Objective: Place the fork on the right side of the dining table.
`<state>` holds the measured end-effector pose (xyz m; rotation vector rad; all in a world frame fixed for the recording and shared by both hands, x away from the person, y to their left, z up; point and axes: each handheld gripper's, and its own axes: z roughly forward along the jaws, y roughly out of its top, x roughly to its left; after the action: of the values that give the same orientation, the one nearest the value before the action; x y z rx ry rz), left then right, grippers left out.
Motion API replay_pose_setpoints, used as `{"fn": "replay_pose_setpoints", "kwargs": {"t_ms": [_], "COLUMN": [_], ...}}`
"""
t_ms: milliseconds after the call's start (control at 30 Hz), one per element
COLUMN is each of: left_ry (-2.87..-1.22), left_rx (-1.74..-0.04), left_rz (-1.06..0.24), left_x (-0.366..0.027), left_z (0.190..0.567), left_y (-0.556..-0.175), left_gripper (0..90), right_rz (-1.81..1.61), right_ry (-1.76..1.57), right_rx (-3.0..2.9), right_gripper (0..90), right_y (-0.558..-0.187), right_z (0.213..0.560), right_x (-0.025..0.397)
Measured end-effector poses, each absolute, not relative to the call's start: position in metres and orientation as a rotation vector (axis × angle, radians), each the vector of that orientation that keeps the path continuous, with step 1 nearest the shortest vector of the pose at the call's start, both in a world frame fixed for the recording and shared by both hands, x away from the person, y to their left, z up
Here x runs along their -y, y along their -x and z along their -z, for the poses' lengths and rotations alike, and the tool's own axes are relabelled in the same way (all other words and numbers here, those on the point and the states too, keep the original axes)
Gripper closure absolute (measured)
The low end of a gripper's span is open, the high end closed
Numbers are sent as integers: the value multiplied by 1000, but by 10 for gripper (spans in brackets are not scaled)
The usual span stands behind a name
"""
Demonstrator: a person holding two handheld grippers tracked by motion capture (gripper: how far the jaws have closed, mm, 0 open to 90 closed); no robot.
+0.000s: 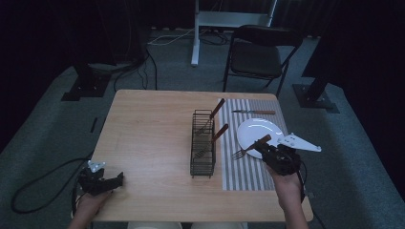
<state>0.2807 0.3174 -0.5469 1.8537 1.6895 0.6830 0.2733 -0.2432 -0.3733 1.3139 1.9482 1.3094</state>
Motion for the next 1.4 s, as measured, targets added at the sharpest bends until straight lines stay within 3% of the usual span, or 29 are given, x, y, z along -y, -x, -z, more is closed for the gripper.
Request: {"fn": "replay_pose_setpoints", "kwargs": {"t_ms": [400, 1400], "left_ry": [-1855, -1852], "left_rx": [-1690, -1690], "left_rz": [-682, -682], "left_x": [-317, -317], "left_z": [547, 547], "left_y": [-281, -281], "left_gripper": [2, 2], "right_rz": [-1282, -1489], "right_ry": [-1521, -1803], "right_rx": [-1909, -1783], "right_gripper": [813, 774], "right_y": [-279, -269], "right_z": [434, 491], "right_x": [264, 322]}}
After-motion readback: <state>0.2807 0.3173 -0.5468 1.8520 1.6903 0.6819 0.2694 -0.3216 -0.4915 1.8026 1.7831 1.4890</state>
